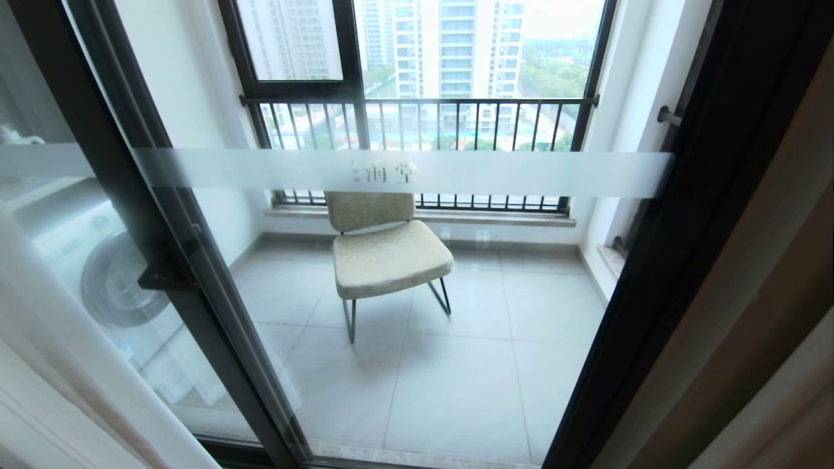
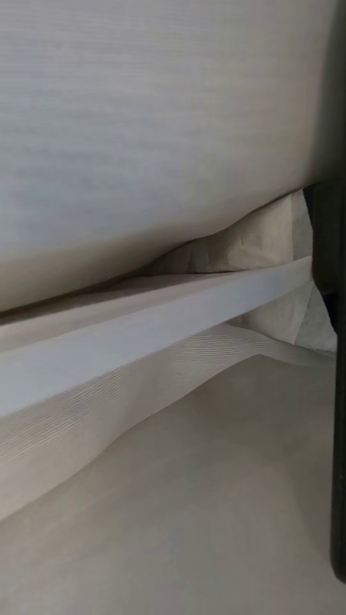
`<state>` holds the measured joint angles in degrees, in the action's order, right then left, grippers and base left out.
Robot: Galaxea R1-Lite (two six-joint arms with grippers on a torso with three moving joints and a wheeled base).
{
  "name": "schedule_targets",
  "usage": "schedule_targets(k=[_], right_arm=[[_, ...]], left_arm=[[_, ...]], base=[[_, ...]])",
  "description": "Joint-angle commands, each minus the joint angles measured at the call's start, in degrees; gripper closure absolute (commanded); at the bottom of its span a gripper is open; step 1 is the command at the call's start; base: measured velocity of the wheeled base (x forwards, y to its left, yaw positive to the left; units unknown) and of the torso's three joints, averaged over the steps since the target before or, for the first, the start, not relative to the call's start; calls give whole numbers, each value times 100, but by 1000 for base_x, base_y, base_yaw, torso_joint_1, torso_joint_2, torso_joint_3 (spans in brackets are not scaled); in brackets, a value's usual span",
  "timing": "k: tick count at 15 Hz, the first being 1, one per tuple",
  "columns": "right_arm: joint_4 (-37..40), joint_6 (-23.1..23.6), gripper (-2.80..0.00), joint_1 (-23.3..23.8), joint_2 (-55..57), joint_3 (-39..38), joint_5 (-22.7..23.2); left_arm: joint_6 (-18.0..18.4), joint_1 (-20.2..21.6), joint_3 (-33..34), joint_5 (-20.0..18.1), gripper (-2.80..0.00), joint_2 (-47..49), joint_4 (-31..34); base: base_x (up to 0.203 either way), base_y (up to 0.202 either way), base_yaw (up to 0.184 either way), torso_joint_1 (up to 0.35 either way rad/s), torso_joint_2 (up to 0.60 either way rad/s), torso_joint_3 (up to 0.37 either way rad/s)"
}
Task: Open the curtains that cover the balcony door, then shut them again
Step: Pull the inner curtains open on both sides
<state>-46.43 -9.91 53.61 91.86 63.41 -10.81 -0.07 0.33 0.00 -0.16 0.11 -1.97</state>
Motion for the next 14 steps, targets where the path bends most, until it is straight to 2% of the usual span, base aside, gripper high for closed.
schedule_targets(k=[1, 7, 10, 14], right_arm=[[-49, -3, 0, 217, 370, 90, 11], [-404, 4, 0, 774, 986, 384, 79], [-527, 2, 0, 817, 1015, 386, 127], [-476, -124, 0, 815, 592, 187, 467]], left_arm=[[-1, 2, 0, -2, 0, -2, -3], [-1, 2, 0, -2, 0, -2, -5], [-1, 2, 0, -2, 0, -2, 4], [-1, 2, 0, -2, 0, -2, -5]], base=[[0, 0, 0, 0, 0, 0], [0, 0, 0, 0, 0, 0], [0, 0, 0, 0, 0, 0], [0, 0, 0, 0, 0, 0]])
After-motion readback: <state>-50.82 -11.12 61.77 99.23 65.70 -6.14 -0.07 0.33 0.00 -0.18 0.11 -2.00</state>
